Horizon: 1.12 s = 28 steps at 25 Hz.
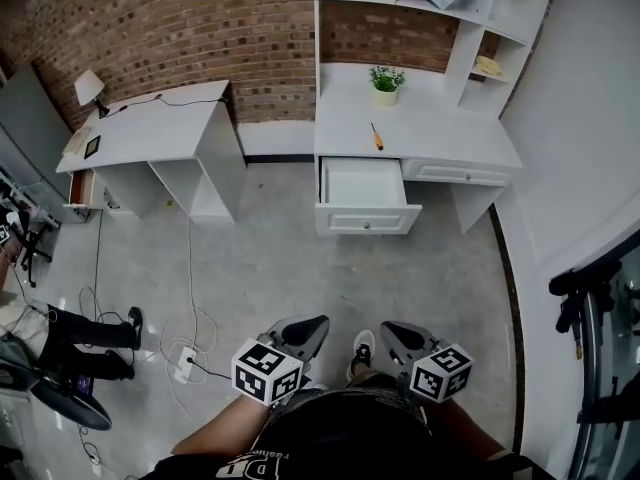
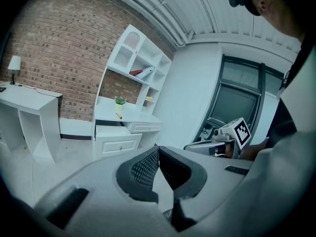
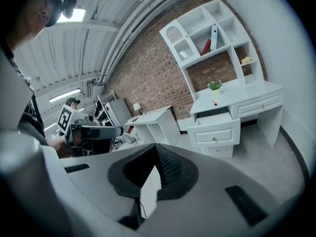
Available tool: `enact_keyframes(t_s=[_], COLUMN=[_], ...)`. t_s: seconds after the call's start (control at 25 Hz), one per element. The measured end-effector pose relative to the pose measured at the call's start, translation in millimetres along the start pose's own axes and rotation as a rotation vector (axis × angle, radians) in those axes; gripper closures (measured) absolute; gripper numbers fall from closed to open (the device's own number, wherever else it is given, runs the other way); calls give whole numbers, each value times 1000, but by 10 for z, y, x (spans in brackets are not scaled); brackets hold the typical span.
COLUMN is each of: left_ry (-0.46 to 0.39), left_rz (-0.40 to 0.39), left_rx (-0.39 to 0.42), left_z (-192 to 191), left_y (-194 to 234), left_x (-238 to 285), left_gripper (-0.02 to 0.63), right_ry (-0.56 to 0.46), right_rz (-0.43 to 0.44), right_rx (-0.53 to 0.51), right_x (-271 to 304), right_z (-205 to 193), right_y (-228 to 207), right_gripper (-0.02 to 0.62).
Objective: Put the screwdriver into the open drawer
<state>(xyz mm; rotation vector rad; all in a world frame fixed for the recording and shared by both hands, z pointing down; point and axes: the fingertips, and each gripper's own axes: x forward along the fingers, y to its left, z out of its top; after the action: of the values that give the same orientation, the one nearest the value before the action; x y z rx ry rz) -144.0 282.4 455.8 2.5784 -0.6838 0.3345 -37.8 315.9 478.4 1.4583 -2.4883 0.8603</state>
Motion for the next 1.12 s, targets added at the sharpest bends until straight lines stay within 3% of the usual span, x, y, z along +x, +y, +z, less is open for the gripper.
enact_keyframes(t_s=[0.24, 0.6, 0.84, 1.12], left_ry=[-3, 6, 19, 45], left_rz=[59, 95, 134, 149], left_rx=[0, 42, 57, 45], left_z=[320, 814, 982, 1035], left_y=[328, 473, 555, 605], left_x=[422, 1293, 1718, 1885], left_gripper=[588, 588, 588, 588], right_ry=[-1, -2, 24, 43], right_rz=[37, 62, 92, 113], right_rx=[13, 9, -4, 7], right_x=[278, 457, 522, 614], right_z=[400, 958, 1124, 1205], right_y=[-448, -1305, -1773, -1959], right_gripper=[591, 591, 591, 591])
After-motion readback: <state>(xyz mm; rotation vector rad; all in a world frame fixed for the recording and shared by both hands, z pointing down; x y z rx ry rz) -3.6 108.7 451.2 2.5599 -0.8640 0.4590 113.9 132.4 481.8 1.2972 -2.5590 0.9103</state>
